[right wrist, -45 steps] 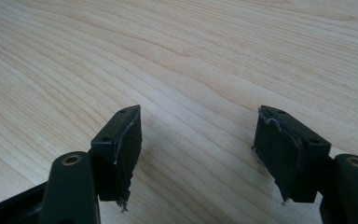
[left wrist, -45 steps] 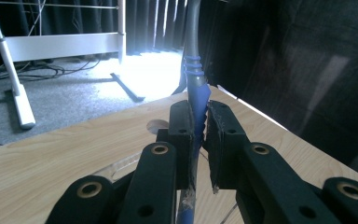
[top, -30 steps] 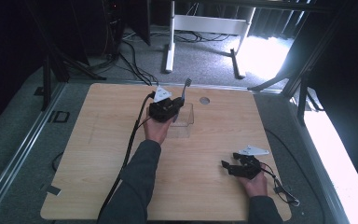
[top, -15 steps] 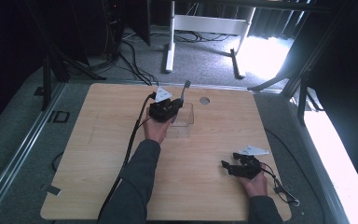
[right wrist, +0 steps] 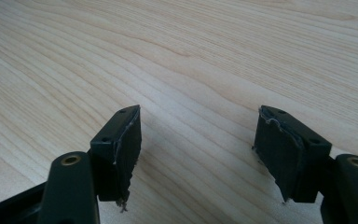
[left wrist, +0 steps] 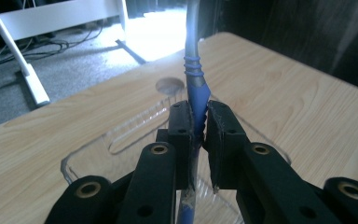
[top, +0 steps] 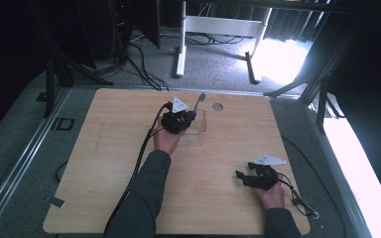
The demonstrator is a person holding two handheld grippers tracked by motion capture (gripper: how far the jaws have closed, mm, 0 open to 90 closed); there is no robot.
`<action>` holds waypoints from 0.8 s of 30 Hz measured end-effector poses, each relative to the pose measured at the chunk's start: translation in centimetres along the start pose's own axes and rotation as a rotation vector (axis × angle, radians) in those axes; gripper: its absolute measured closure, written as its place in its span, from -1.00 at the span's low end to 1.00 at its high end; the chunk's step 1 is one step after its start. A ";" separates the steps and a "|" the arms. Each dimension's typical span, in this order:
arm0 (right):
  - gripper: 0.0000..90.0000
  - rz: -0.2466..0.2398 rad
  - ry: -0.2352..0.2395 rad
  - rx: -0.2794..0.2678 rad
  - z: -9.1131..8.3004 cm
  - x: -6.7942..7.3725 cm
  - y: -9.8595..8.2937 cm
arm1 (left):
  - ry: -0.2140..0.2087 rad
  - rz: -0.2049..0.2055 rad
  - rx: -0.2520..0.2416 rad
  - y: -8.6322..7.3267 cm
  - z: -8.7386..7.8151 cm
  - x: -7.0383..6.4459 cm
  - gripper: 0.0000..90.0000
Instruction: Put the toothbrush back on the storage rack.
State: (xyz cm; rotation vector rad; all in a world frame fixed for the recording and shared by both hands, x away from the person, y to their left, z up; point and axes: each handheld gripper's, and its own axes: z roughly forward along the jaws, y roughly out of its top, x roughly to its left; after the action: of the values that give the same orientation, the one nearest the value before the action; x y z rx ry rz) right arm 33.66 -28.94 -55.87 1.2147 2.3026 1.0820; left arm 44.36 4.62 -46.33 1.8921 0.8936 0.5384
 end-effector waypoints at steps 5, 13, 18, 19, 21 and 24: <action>-0.30 -0.001 0.000 -0.001 0.0 0.0 0.0 | 0.004 0.036 0.049 -0.2 0.2 -0.2 0.79; -0.30 0.000 0.000 0.000 0.0 0.0 0.0 | -0.042 0.063 0.107 -0.8 0.8 -0.5 0.76; -0.30 0.000 0.000 0.000 0.0 0.0 0.0 | -0.058 0.026 0.040 -0.2 -0.6 -0.6 0.20; -0.30 0.000 0.000 0.000 0.0 0.0 0.0 | -0.052 0.028 0.023 0.0 -1.0 -0.6 0.09; -0.30 0.000 0.000 0.000 0.0 0.0 0.0 | -0.056 0.031 -0.011 0.5 -2.0 -0.6 -0.06; -0.30 -0.002 -0.001 0.000 0.0 0.0 0.0 | -0.049 0.035 -0.059 1.0 -3.5 -0.6 -0.17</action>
State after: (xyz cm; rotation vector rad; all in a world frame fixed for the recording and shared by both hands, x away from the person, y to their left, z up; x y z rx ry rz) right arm 33.66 -28.93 -55.87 1.2127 2.3024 1.0813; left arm 41.94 5.82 -43.84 1.8629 0.8061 0.5321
